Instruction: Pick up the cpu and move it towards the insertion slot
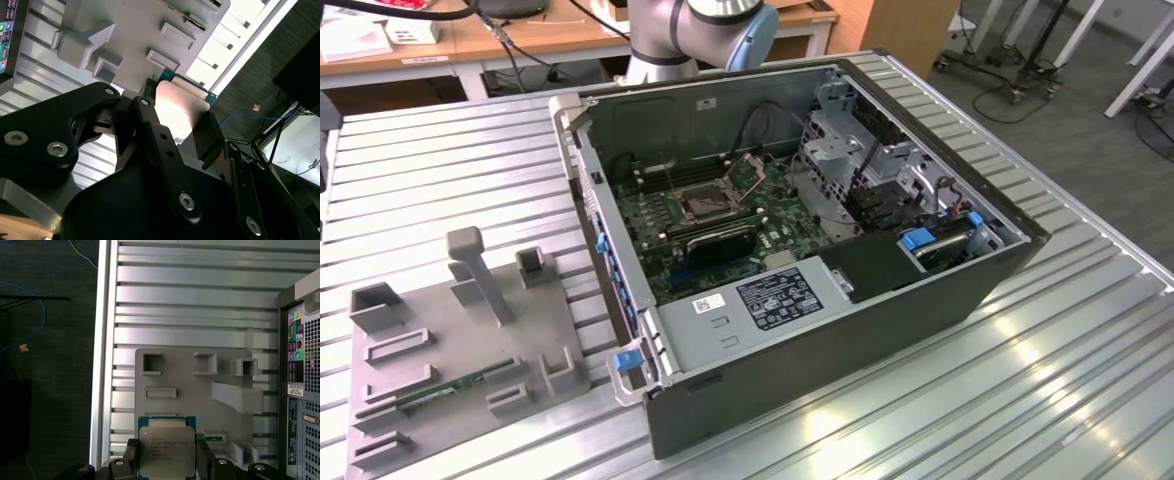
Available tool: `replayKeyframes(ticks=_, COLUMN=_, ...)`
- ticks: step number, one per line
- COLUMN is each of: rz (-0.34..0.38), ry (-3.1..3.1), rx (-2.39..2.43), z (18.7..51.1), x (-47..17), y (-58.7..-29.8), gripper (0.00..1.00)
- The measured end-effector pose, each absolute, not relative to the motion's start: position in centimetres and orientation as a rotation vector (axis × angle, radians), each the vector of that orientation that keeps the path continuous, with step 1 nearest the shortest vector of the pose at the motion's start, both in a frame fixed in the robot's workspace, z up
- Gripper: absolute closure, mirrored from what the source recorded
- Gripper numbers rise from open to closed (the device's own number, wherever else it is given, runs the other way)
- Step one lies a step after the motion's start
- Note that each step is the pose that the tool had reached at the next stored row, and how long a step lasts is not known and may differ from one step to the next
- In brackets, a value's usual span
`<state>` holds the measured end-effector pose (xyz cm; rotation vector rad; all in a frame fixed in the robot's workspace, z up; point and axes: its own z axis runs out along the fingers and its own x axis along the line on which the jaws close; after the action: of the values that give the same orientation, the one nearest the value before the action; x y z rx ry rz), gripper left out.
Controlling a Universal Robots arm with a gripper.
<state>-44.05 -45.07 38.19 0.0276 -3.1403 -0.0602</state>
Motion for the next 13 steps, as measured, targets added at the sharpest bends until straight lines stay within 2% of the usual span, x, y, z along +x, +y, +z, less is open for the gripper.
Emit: replayKeyframes(ticks=13, rz=-0.060, ry=-3.140, rx=0.028, z=38.2, x=-42.9, y=-45.1, gripper=0.46)
